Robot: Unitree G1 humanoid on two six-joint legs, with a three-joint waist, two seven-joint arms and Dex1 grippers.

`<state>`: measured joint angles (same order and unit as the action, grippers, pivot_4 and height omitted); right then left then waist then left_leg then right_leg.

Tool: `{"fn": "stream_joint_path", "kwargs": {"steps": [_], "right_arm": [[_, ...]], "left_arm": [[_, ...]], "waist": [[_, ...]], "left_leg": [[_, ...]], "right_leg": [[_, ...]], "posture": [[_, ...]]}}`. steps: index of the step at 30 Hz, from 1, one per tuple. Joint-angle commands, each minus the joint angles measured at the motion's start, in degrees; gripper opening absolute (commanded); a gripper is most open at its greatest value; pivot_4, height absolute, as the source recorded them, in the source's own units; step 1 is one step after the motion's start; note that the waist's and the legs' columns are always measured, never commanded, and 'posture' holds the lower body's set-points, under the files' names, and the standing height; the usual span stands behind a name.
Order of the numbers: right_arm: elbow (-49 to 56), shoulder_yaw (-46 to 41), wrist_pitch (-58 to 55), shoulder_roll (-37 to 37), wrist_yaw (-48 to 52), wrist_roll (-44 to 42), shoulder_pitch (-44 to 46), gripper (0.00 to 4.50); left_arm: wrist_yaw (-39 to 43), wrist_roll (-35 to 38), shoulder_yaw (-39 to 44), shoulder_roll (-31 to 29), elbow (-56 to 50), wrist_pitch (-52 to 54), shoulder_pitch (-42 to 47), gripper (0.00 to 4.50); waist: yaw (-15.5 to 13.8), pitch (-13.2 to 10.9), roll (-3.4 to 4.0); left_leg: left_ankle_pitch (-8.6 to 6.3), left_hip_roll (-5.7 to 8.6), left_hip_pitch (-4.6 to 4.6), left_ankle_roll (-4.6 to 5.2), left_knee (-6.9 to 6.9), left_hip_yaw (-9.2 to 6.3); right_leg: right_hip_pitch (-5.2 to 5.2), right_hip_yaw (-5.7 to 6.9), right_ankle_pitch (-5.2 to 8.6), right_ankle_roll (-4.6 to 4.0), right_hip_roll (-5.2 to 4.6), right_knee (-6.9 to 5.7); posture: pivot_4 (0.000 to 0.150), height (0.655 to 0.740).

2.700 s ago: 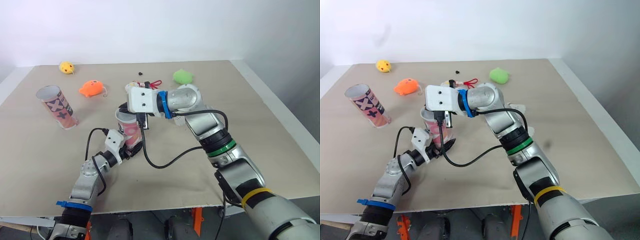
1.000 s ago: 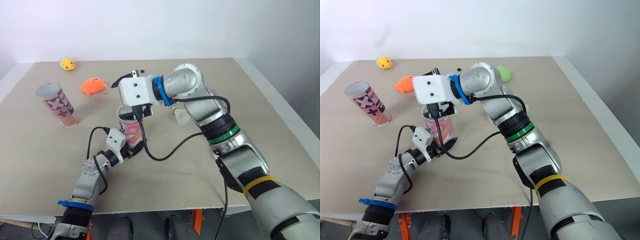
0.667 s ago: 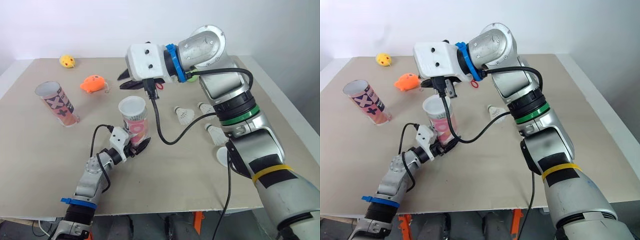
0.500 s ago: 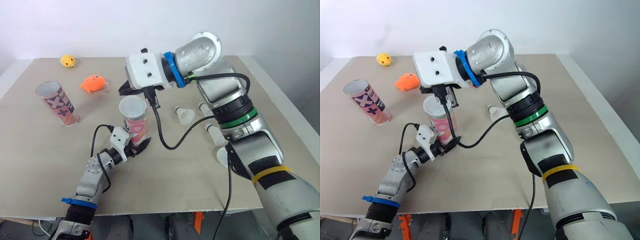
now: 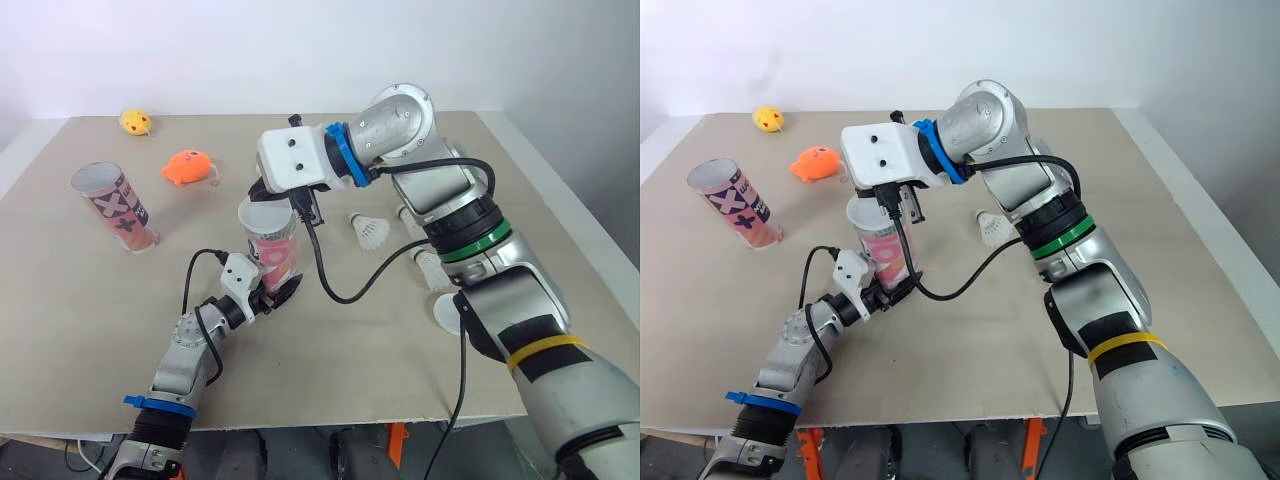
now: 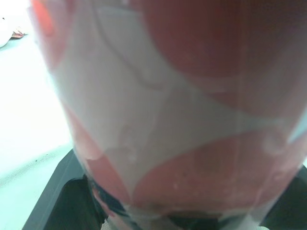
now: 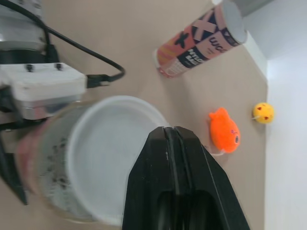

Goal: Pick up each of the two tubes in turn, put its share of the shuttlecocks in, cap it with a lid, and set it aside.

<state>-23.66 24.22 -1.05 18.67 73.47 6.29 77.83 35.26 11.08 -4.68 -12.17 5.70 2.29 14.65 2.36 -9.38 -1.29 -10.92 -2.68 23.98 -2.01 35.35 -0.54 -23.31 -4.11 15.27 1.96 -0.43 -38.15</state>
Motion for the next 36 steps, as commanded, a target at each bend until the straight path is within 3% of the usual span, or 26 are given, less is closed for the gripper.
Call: {"fn": "stream_joint_path", "kwargs": {"steps": [1, 6, 20, 27, 30, 35, 36], "right_arm": [[-0.76, -3.12, -1.70, -0.78, 0.14, -2.60, 3.00, 1.93], [-5.70, -3.36, -4.84, -1.26, 0.96, -3.00, 5.48, 4.42], [-19.44, -2.86, -15.27, -4.61, 3.67, -3.31, 11.59, 4.42], [-21.20, -1.86, -16.45, -5.44, 5.94, -2.05, 10.79, 4.42], [-21.07, -2.00, -16.85, -5.70, 6.34, -1.94, 10.63, 3.72], [-20.07, -2.34, -17.28, -5.85, 7.07, -1.90, 10.41, 1.23], [-19.96, -2.34, -17.26, -5.84, 7.17, -1.89, 10.35, 0.93]], "left_arm": [[-0.13, -1.19, -1.54, 0.11, 2.67, 1.41, -1.14, 3.18], [-0.13, -1.28, -1.71, 0.28, 2.73, 1.32, -1.11, 3.18], [-0.09, -1.43, -1.84, 0.57, 3.40, 0.81, -0.67, 3.18], [-0.15, -1.63, -1.84, 0.83, 3.56, 0.33, -0.77, 3.18], [-0.13, -1.65, -1.85, 0.86, 3.57, 0.28, -0.82, 3.18], [-0.09, -1.74, -1.90, 0.89, 3.62, 0.23, -0.76, 3.18], [-0.07, -1.74, -1.87, 0.89, 3.68, 0.24, -0.69, 3.18]], "waist": [[0.00, 0.00, 0.00], [-0.01, -0.02, 0.03], [-0.03, -0.03, 0.05], [-0.04, -0.03, 0.05], [-0.04, -0.03, 0.05], [-0.04, -0.03, 0.05], [-0.04, -0.03, 0.05]], "left_leg": [[0.00, 0.00, 0.00, 0.00, 0.00, 0.00], [0.00, 0.00, 0.00, 0.00, 0.01, -0.01], [0.00, 0.01, 0.02, 0.00, 0.03, -0.03], [0.00, 0.02, 0.08, 0.00, 0.06, -0.03], [0.00, 0.02, 0.08, 0.00, 0.05, -0.04], [0.00, 0.02, 0.08, 0.00, 0.07, -0.04], [0.00, 0.02, 0.08, 0.00, 0.07, -0.04]], "right_leg": [[0.00, 0.00, 0.00, 0.00, 0.00, 0.00], [0.00, 0.01, -0.04, -0.07, 0.00, -0.01], [0.00, 0.03, -0.08, -0.13, 0.00, -0.02], [-0.02, 0.03, -0.10, -0.10, 0.00, -0.01], [-0.02, 0.03, -0.10, -0.10, 0.00, -0.02], [-0.01, 0.03, -0.10, -0.07, 0.00, -0.02], [-0.01, 0.03, -0.10, -0.07, 0.00, -0.02]], "posture": [[0.150, 0.7400], [0.150, 0.7400], [0.150, 0.7400], [0.150, 0.7400], [0.150, 0.7400], [0.150, 0.7400], [0.150, 0.7400]]}}
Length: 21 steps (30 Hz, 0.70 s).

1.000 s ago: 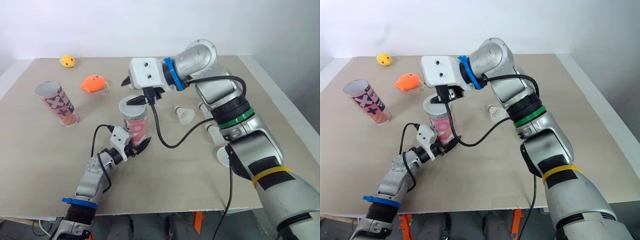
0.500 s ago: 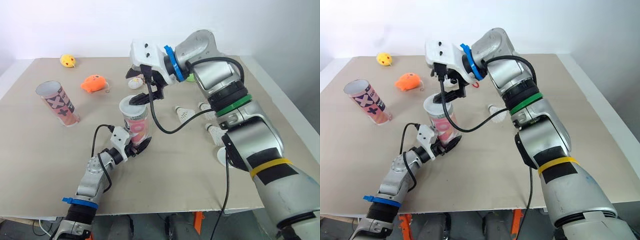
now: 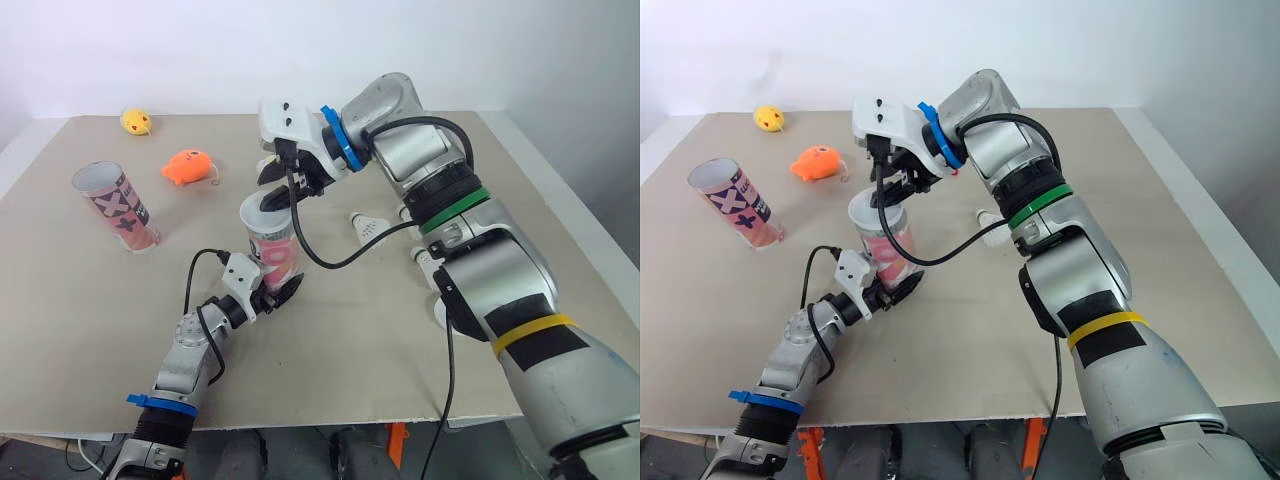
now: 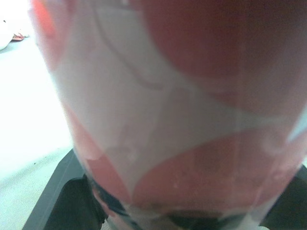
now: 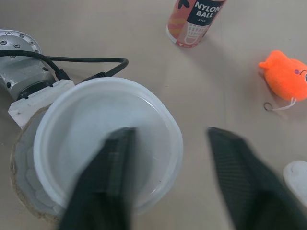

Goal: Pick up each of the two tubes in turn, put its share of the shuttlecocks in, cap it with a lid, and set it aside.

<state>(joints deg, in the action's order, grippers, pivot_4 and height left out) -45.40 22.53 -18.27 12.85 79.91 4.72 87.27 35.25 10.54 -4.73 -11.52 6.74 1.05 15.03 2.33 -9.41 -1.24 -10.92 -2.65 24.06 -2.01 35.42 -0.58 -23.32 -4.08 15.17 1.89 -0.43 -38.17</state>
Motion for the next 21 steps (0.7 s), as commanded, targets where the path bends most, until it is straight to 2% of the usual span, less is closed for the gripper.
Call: {"fn": "stream_joint_path", "kwargs": {"steps": [1, 2, 10, 16, 21], "right_arm": [[1.86, -0.65, -0.03, 0.00, 0.83, -0.30, 0.85, 0.45], [1.93, -0.64, -0.01, 0.02, 0.89, -0.29, 0.79, 0.05], [4.43, -1.94, 0.24, 0.86, 2.12, -1.56, 1.34, 0.05], [12.30, -0.03, 4.10, 3.40, 1.68, 0.31, -0.20, 0.05], [17.24, 1.21, 3.15, 4.44, 3.23, 0.21, -2.19, 0.05]], "left_arm": [[-0.05, -1.21, -1.80, 0.23, 2.69, 1.46, -1.02, 3.18], [-0.04, -1.21, -1.77, 0.23, 2.74, 1.45, -0.98, 3.18], [-0.02, -1.22, -1.77, 0.21, 2.65, 1.47, -1.07, 3.18], [-0.11, -1.17, -1.67, 0.15, 2.42, 1.58, -1.34, 3.18], [-0.09, -1.16, -1.70, 0.15, 2.48, 1.63, -1.32, 3.18]], "waist": [[0.00, 0.00, 0.00], [0.00, 0.00, 0.00], [0.00, 0.00, 0.00], [0.00, 0.00, 0.00], [0.02, 0.01, 0.00]], "left_leg": [[0.00, 0.00, 0.00, 0.00, 0.00, 0.00], [0.00, 0.00, 0.00, 0.00, 0.00, 0.00], [0.00, 0.00, 0.00, 0.00, 0.03, -0.01], [0.00, 0.00, 0.01, 0.00, 0.03, -0.01], [0.00, 0.00, 0.01, 0.00, 0.06, -0.01]], "right_leg": [[0.00, 0.00, 0.00, -0.01, 0.00, 0.00], [0.00, 0.00, -0.01, -0.01, 0.00, 0.00], [0.01, 0.00, -0.02, 0.00, 0.00, -0.01], [0.01, 0.00, -0.02, 0.00, 0.00, -0.01], [0.01, 0.00, -0.01, 0.05, 0.01, -0.02]], "posture": [[0.150, 0.7400], [0.150, 0.7400], [0.150, 0.7400], [0.150, 0.7400], [0.150, 0.7400]]}}
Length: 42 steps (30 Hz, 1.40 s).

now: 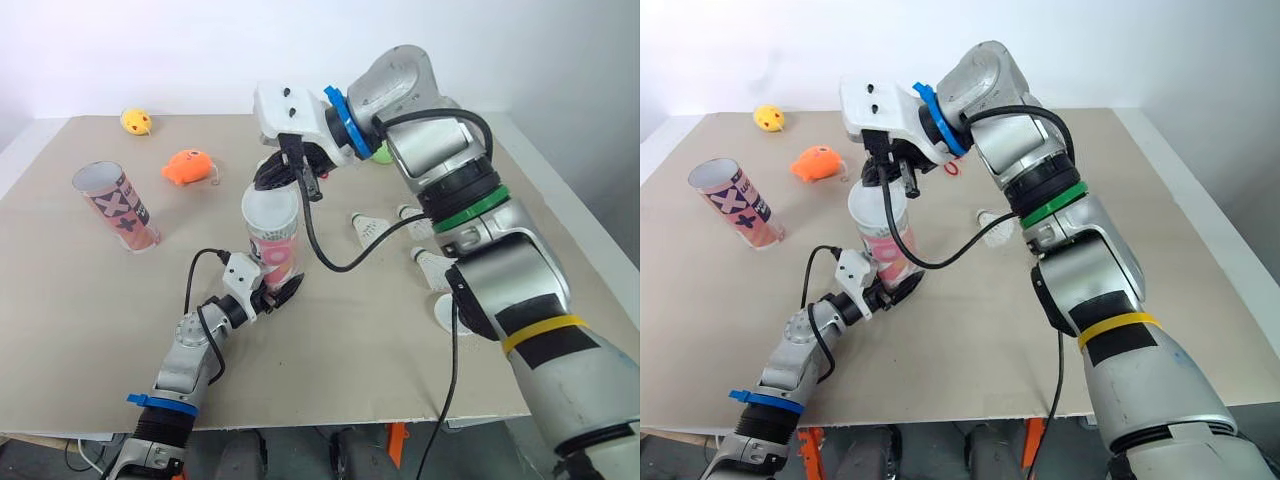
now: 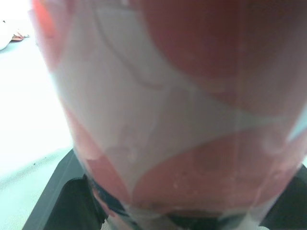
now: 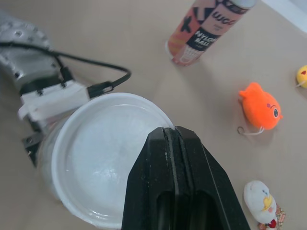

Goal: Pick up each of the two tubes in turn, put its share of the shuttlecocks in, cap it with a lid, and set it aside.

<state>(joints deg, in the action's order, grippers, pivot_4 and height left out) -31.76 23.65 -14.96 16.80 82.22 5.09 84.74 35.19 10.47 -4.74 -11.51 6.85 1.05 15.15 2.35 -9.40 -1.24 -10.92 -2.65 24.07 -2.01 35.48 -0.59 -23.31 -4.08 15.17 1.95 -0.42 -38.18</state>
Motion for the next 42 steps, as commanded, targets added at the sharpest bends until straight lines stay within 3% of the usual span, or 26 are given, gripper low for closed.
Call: {"fn": "stream_joint_path", "kwargs": {"steps": [1, 42], "right_arm": [[3.80, 0.27, -0.30, 0.57, 0.98, -0.10, 0.17, 0.05], [-1.19, 1.89, 6.00, -2.28, -1.66, 2.83, -0.53, 0.05]], "left_arm": [[-0.02, -1.08, -1.67, 0.12, 2.44, 1.63, -1.38, 3.18], [-0.44, -1.23, -1.20, 0.31, 3.45, 1.15, -0.45, 3.18]], "waist": [[0.00, 0.00, 0.00], [-0.02, 0.01, 0.01]], "left_leg": [[0.00, 0.00, 0.00, 0.00, 0.00, 0.00], [0.00, 0.00, -0.01, 0.00, 0.12, -0.01]], "right_leg": [[0.00, 0.00, -0.01, -0.01, 0.00, -0.01], [0.03, 0.01, -0.16, -0.19, 0.00, -0.06]], "posture": [[0.150, 0.7400], [0.150, 0.7400]]}}
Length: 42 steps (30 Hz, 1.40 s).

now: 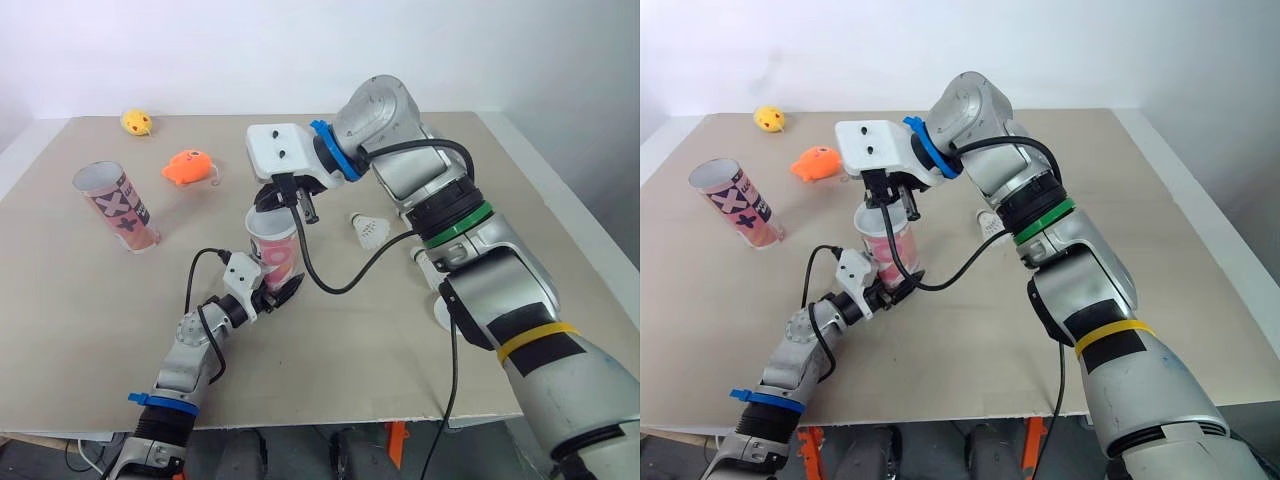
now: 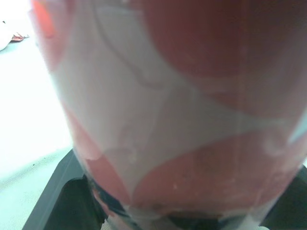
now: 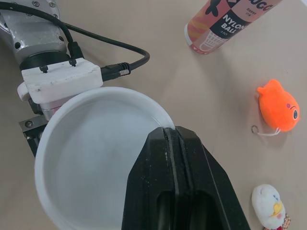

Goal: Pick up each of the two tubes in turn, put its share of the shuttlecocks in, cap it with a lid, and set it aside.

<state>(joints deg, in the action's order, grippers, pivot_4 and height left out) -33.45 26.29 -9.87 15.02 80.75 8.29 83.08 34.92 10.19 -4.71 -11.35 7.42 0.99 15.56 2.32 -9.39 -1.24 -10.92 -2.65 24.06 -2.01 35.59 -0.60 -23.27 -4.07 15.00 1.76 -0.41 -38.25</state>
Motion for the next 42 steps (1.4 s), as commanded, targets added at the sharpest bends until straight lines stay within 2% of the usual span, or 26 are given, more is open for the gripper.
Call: {"fn": "stream_joint_path", "kwargs": {"steps": [1, 12, 13, 14, 21, 22, 42], "right_arm": [[0.39, -0.78, 1.01, -0.51, -0.24, -0.37, 1.19, 0.05], [-0.04, -0.97, 1.70, -0.68, -0.60, -0.57, 1.37, 0.05], [-0.01, -0.94, 1.80, -0.69, -0.59, -0.60, 1.33, 0.70], [0.01, -0.92, 1.87, -0.71, -0.58, -0.61, 1.31, 0.97], [0.12, -0.97, 2.29, -1.03, -0.75, -0.62, 1.08, 4.19], [0.12, -1.09, 2.33, -1.11, -0.81, -0.62, 1.13, 4.46], [-0.62, -5.96, 2.89, 0.40, -1.88, -3.11, 6.51, 4.46]], "left_arm": [[-0.15, -0.95, -1.23, 0.16, 2.95, 1.19, -0.81, 3.18], [0.03, -0.99, -1.33, 0.18, 3.16, 1.16, -0.62, 3.18], [0.04, -0.99, -1.32, 0.16, 3.09, 1.18, -0.65, 3.18], [0.04, -0.98, -1.31, 0.14, 3.03, 1.20, -0.68, 3.18], [0.08, -0.97, -1.28, 0.01, 2.79, 1.31, -0.84, 3.18], [0.09, -0.97, -1.29, 0.01, 2.76, 1.32, -0.85, 3.18], [0.12, -1.02, -1.40, 0.25, 2.80, 1.26, -0.90, 3.18]], "waist": [[0.00, 0.00, 0.00], [0.00, 0.00, 0.00], [0.00, 0.00, 0.00], [0.00, 0.00, 0.00], [0.00, 0.01, 0.01], [0.00, 0.02, 0.00], [0.00, 0.02, 0.01]], "left_leg": [[0.00, 0.00, 0.00, 0.00, 0.01, 0.00], [0.00, 0.00, 0.00, 0.00, 0.07, 0.00], [0.01, 0.00, 0.00, 0.00, 0.07, 0.00], [0.01, 0.00, 0.00, 0.00, 0.08, 0.00], [0.01, 0.00, 0.00, 0.00, 0.09, 0.00], [0.01, 0.00, 0.00, 0.00, 0.09, 0.00], [0.01, -0.01, 0.01, 0.00, 0.10, 0.00]], "right_leg": [[0.00, 0.00, -0.01, 0.00, 0.00, 0.00], [0.02, -0.01, -0.06, 0.02, 0.00, -0.01], [0.02, -0.01, -0.06, 0.03, 0.01, -0.01], [0.02, -0.01, -0.07, 0.03, 0.01, -0.01], [0.04, -0.01, -0.07, 0.03, 0.01, -0.01], [0.04, -0.01, -0.07, 0.03, 0.01, -0.01], [0.03, -0.01, -0.08, 0.03, 0.01, -0.01]], "posture": [[0.150, 0.7400], [0.150, 0.7400], [0.150, 0.7400], [0.150, 0.7400], [0.150, 0.7400], [0.150, 0.7400], [0.150, 0.7400]]}}
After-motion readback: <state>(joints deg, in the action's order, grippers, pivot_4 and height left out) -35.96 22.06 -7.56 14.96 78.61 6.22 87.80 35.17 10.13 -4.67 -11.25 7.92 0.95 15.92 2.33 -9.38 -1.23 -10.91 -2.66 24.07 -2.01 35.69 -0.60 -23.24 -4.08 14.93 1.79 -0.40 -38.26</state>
